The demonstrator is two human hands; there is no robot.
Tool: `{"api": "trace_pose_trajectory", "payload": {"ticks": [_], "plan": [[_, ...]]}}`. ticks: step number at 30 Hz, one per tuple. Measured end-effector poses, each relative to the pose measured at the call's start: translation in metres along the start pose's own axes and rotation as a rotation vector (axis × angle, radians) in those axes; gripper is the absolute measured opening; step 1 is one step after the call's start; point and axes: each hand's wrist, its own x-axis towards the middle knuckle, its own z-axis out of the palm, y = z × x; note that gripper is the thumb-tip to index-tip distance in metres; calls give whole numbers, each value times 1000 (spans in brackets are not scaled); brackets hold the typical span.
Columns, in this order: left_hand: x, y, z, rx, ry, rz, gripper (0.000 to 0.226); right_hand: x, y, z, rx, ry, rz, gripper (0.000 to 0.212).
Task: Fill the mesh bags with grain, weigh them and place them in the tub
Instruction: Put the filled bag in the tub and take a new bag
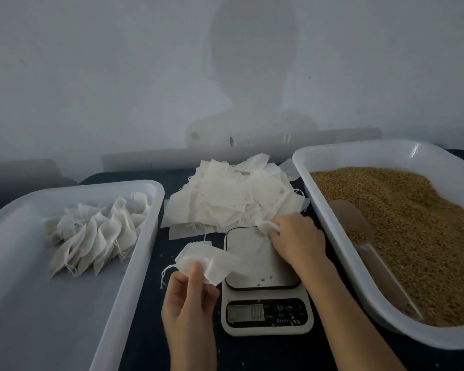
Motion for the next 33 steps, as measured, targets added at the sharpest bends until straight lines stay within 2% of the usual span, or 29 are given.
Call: {"api": "trace_pose_trajectory", "payload": {"ticks": [1, 3, 5, 7, 8, 10, 11, 13, 15, 18, 20, 23, 27, 31, 33], "plan": [[1, 0, 0, -6, -4, 0, 20, 11, -4, -1, 39, 79, -1, 23], [2, 1, 0, -18, -12, 0, 22, 36, -16, -6, 217, 149, -21, 28], [3, 3, 3, -24, -21, -5, 23, 52, -33, -15, 341, 85, -66, 51], [5, 4, 5, -15, -26, 0, 25, 51, -44, -26, 356, 59, -124, 70], [7, 3, 6, -5, -34, 6, 27, 41, -46, -31, 361, 117, -175, 69], [10, 4, 9, 42, -78, 15, 30, 8, -45, -38, 507, 243, -338, 52], [10, 4, 11, 79, -119, 20, 30, -14, -43, -41, 614, 231, -418, 43], [10, 2, 16, 153, -230, 23, 32, -54, -39, -44, 739, 62, -500, 37], [7, 2, 24, 202, -348, -4, 34, -76, -30, -41, 741, -29, -496, 37], [5, 1, 33, 132, -467, -133, 35, -84, -13, -39, 801, 20, -424, 34], [3, 1, 37, 101, -475, -196, 39, -84, -4, -40, 820, 31, -397, 27], [-2, -3, 38, 258, -467, -44, 40, -86, 4, -38, 757, 96, -353, 22], [-7, 4, 43, 511, -486, 230, 16, -93, 3, -36, 575, 259, -338, 13], [-9, 1, 41, 853, -482, 428, 27, -100, 3, -36, 530, 429, -318, 9], [-11, 2, 41, 893, -483, 435, 25, -102, 3, -37, 531, 456, -305, 16]]}}
